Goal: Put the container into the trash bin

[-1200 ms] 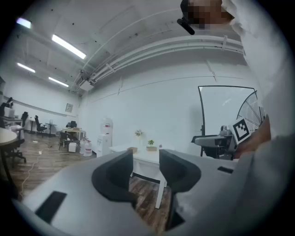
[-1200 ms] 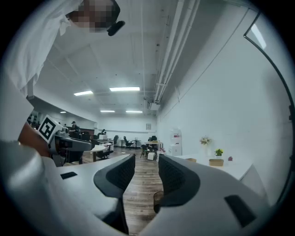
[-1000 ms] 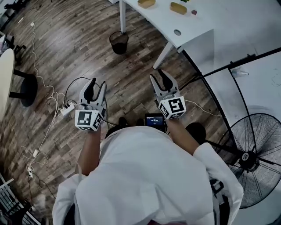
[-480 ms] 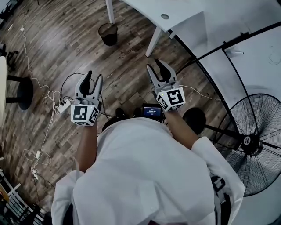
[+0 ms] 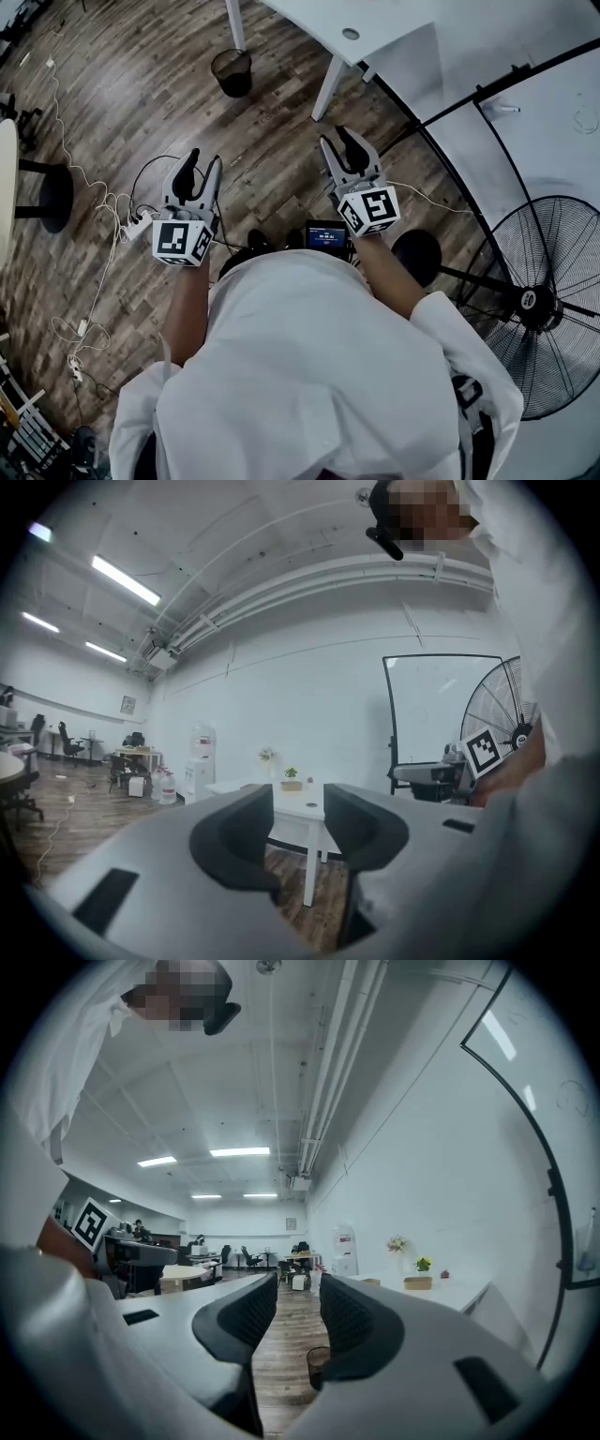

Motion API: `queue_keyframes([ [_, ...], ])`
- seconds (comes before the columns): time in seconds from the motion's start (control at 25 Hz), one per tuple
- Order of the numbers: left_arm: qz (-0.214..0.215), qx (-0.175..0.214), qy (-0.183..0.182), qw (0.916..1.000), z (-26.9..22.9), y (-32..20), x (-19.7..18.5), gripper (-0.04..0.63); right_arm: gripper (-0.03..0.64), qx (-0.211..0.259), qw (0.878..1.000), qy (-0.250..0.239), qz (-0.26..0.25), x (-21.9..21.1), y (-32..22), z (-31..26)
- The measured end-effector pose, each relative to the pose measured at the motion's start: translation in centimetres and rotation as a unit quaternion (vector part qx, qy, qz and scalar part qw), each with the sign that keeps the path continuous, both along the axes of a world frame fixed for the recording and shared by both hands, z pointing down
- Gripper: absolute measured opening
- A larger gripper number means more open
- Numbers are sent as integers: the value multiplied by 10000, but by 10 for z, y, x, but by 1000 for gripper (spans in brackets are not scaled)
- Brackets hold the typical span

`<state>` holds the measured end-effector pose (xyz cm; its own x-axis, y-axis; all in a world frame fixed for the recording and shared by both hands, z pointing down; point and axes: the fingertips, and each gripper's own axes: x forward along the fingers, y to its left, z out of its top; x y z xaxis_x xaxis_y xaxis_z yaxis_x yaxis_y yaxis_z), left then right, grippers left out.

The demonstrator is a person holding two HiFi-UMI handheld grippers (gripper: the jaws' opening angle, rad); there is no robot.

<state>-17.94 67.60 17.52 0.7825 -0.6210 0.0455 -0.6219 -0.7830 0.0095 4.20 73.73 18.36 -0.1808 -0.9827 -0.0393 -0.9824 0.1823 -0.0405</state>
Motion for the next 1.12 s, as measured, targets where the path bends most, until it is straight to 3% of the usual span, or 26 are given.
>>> queue_keyframes([
  [1.12,-41,-3,-113,9999,1,-4,15,172,142,45,9999,-155,2,18,-2,3],
])
